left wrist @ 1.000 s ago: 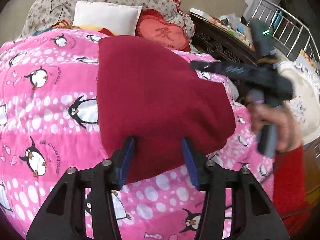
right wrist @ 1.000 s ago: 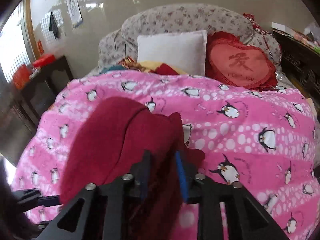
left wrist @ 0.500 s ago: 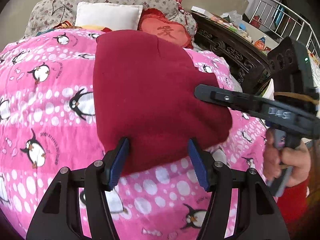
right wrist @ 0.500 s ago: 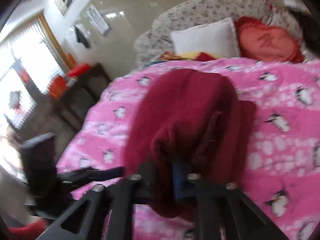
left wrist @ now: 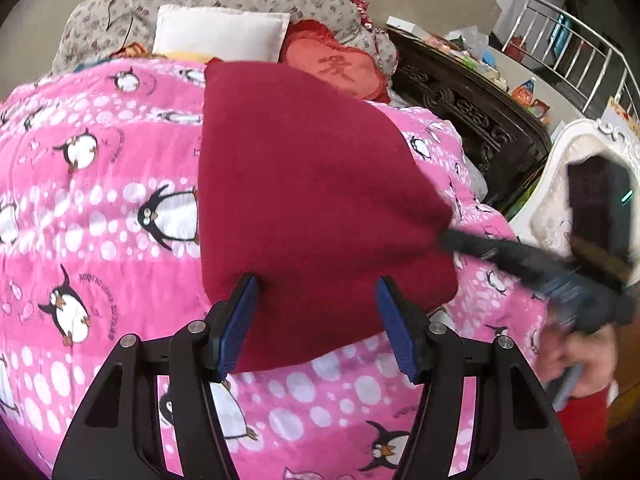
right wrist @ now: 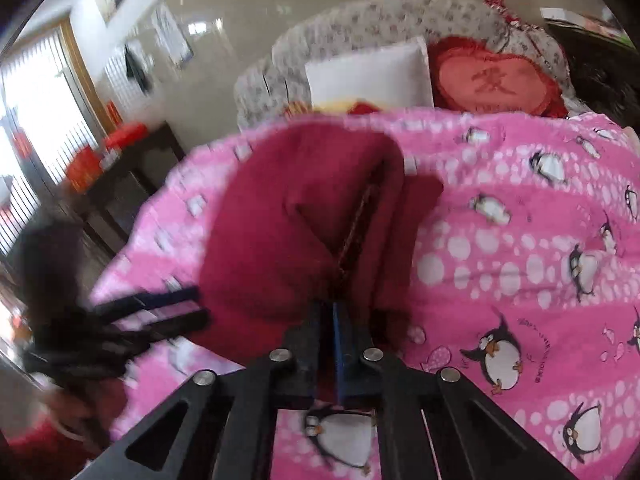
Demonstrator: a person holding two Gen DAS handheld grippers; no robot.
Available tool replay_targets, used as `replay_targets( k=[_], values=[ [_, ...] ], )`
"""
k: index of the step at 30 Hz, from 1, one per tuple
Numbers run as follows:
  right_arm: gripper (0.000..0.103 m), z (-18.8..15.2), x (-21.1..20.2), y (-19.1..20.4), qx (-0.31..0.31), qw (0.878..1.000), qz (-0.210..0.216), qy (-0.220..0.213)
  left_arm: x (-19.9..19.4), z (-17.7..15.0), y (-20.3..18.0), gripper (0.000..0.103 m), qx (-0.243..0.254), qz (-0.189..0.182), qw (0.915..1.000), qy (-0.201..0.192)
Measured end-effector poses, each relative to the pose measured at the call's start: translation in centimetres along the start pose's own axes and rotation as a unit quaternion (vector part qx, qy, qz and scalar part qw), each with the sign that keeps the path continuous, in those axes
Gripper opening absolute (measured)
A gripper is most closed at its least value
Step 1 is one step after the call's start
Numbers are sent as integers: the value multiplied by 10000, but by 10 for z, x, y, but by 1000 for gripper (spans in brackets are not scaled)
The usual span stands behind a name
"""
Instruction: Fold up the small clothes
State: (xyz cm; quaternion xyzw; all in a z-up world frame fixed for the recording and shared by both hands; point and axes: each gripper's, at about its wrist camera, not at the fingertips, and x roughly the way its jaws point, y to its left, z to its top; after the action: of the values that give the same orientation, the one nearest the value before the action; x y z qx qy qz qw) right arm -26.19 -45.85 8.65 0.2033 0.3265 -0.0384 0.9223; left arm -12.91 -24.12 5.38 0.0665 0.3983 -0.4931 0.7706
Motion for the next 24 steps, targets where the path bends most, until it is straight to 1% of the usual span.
replay_targets(
  k=[1, 2, 3, 4, 5, 7, 9, 12, 15, 16, 18, 19, 22, 24],
  values=[
    [12, 4, -8, 2, 44, 9999, -9, -131, 0, 0, -2, 60, 62, 50, 10000, -7],
    [13, 10, -19, 7, 46, 9993, -33, -358, 1, 1, -4, 60, 129, 122, 9998, 15],
    [19, 17, -27, 15, -25, 9985, 14, -549, 2, 1, -4, 60, 156, 153, 9998, 23],
    [26, 25, -28, 24, -157, 9978, 105, -629, 3, 2, -5, 60, 163, 180, 9997, 28],
    [27, 29, -28, 32, -271, 9975, 133, -640, 2, 2, -6, 60, 152, 212, 9997, 27],
    [27, 42, -15, 44, -468, 9971, 10, -599, 0, 3, -7, 60, 173, 261, 9995, -26],
    [27, 54, 9, 46, -473, 9979, -61, -443, -7, 5, -10, 60, 271, 417, 9985, -209],
    [27, 68, 48, 34, -343, 9989, -272, -139, -9, 9, -12, 60, 417, 619, 9964, -395],
    [26, 65, 81, 17, -318, 9980, -526, 168, 3, 14, -6, 60, 408, 688, 9963, -314],
    [26, 63, 86, 15, -422, 9971, -607, 160, 8, 15, -4, 63, 398, 713, 9961, -319],
    [26, 60, 90, 14, -585, 9958, -704, 64, 13, 14, -3, 67, 457, 806, 9950, -367],
    [26, 60, 90, 15, -608, 9956, -712, 70, 15, 14, -4, 68, 499, 852, 9944, -372],
    [26, 64, 82, 15, -536, 9965, -625, 162, 17, 11, -5, 69, 558, 923, 9935, -377],
    [27, 64, 66, 20, -472, 9974, -535, 117, 17, 9, -4, 69, 542, 931, 9934, -381]
  ],
)
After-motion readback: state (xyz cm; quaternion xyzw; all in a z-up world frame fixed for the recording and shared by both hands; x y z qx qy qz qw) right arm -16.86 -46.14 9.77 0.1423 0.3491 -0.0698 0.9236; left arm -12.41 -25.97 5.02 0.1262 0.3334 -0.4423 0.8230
